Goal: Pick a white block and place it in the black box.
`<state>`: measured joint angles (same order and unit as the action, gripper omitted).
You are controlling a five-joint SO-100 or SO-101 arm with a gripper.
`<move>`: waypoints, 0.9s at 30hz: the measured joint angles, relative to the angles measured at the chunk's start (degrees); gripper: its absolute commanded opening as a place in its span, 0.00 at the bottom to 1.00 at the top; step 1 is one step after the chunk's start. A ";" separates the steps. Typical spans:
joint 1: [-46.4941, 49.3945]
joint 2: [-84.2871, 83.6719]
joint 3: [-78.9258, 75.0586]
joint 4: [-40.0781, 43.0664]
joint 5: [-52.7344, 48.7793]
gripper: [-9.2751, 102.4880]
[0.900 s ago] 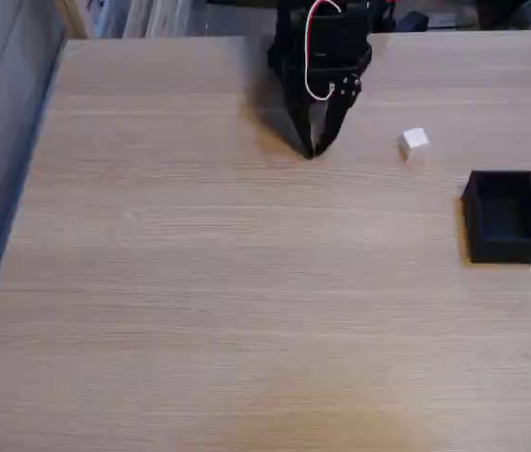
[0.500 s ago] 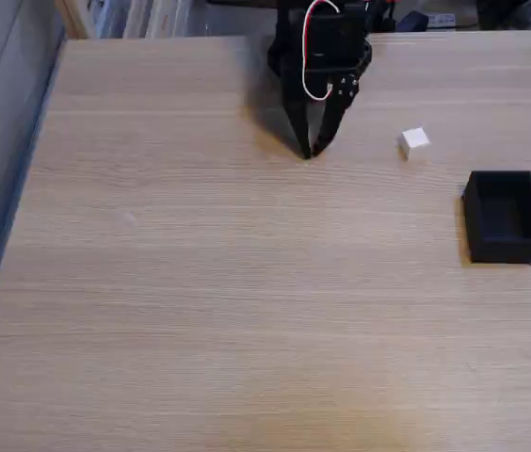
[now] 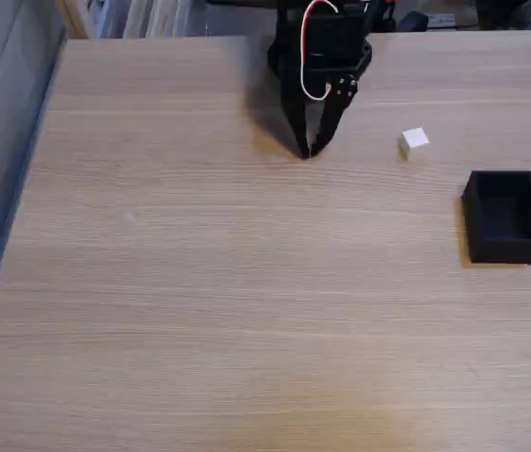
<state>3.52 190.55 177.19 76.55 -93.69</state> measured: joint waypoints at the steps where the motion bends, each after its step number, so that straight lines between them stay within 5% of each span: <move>1: 0.00 0.00 0.00 0.00 0.00 0.08; 27: 0.00 0.00 0.00 -0.18 -0.62 0.08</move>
<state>3.52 190.55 177.19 76.38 -94.31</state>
